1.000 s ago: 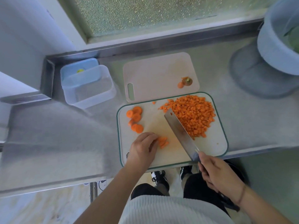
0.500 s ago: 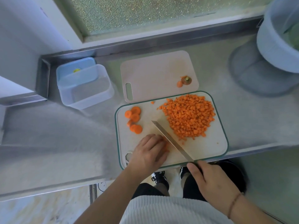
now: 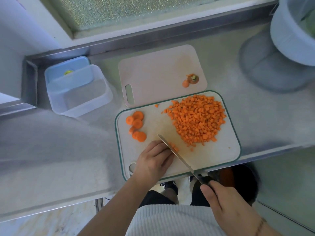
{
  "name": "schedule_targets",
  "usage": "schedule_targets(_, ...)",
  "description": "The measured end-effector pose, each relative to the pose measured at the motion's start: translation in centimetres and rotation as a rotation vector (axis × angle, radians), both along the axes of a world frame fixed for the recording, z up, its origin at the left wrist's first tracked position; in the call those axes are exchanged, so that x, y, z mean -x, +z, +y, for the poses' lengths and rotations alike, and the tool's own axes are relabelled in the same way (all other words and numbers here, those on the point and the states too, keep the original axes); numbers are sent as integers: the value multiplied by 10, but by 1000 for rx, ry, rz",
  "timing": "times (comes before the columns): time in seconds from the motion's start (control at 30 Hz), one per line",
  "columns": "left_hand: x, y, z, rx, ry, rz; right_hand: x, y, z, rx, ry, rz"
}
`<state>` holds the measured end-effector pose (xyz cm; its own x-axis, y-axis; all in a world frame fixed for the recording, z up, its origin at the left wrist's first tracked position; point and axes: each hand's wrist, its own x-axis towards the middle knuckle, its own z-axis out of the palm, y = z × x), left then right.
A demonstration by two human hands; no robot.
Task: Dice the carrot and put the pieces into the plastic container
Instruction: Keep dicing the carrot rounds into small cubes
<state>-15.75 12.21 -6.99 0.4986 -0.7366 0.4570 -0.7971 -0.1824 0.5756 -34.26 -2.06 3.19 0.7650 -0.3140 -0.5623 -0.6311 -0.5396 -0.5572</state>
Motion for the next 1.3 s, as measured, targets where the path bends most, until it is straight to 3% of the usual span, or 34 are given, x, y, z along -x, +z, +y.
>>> schedule_targets(0.1,0,-1,0,-8,-8,-6,-7,-2,3,29,30,55)
schedule_targets(0.2,-2,-1,0,-8,-9,-15,-22,-16,6,75,45,-44)
schedule_targets(0.4,3,-1,5,-58,18,-60,-22,-12,0,-21,-38,-166)
schedule_targets(0.73,1,0,6,-26,-5,-2,-8,-10,4,9,36,9)
schedule_targets(0.97,2,4,8,-71,-13,-75,-21,-14,5,-35,-21,-141)
schedule_targets(1.2,3,0,12,-52,-12,-63,2,2,6,-22,-61,1)
schedule_targets(1.3,3,-2,12,-54,-12,-29,-3,-5,8,-50,-40,-26)
